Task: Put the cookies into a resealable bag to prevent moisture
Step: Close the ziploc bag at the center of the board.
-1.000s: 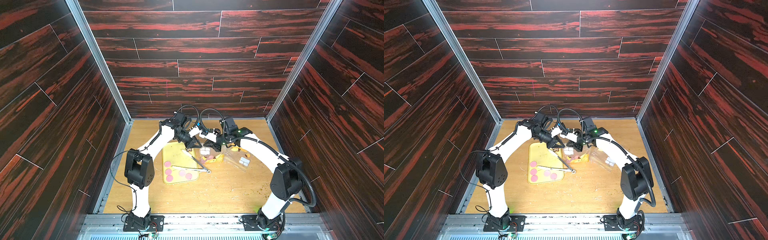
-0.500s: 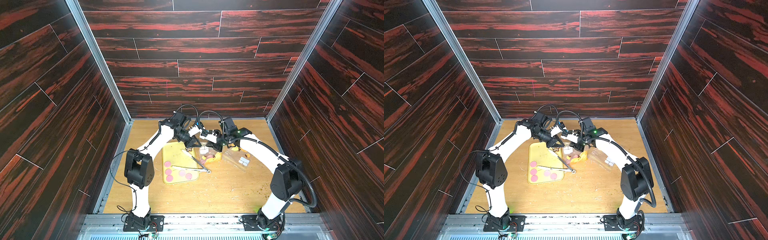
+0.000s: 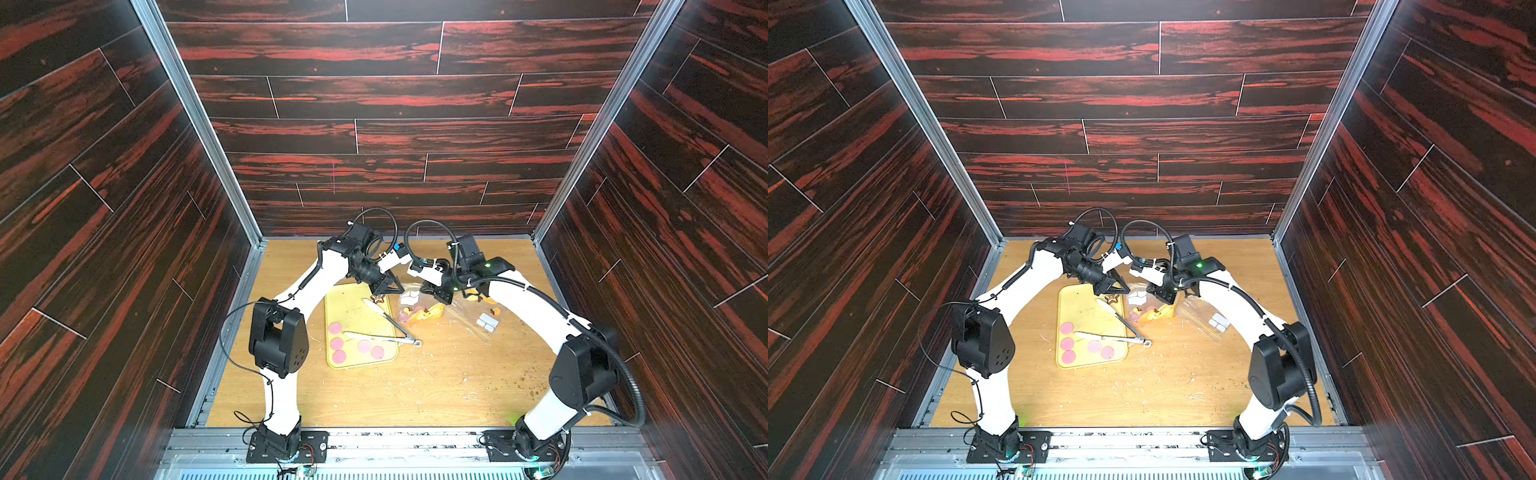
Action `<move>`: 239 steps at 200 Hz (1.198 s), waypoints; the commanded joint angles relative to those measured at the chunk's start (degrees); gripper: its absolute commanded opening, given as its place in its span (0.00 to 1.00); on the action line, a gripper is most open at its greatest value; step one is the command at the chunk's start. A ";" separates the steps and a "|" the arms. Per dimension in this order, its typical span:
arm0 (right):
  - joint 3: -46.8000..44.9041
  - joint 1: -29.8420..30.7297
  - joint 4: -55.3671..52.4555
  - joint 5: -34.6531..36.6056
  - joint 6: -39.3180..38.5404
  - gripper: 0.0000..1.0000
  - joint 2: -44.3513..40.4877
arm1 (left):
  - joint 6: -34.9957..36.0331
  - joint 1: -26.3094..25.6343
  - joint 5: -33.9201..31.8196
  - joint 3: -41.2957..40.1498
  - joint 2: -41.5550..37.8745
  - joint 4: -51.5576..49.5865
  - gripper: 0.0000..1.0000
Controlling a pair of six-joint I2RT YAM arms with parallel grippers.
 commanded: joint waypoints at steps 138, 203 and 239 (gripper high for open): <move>-3.52 -6.26 0.40 1.25 2.03 0.00 -3.29 | 1.78 0.37 -1.75 1.67 -3.09 -1.68 0.00; -5.06 -7.67 2.40 5.07 2.30 0.20 -4.23 | 1.80 0.44 -1.80 1.80 -3.09 -1.46 0.00; -4.75 -8.51 2.42 4.26 3.00 0.00 -4.63 | 1.85 0.39 -2.73 1.81 -3.14 -1.75 0.00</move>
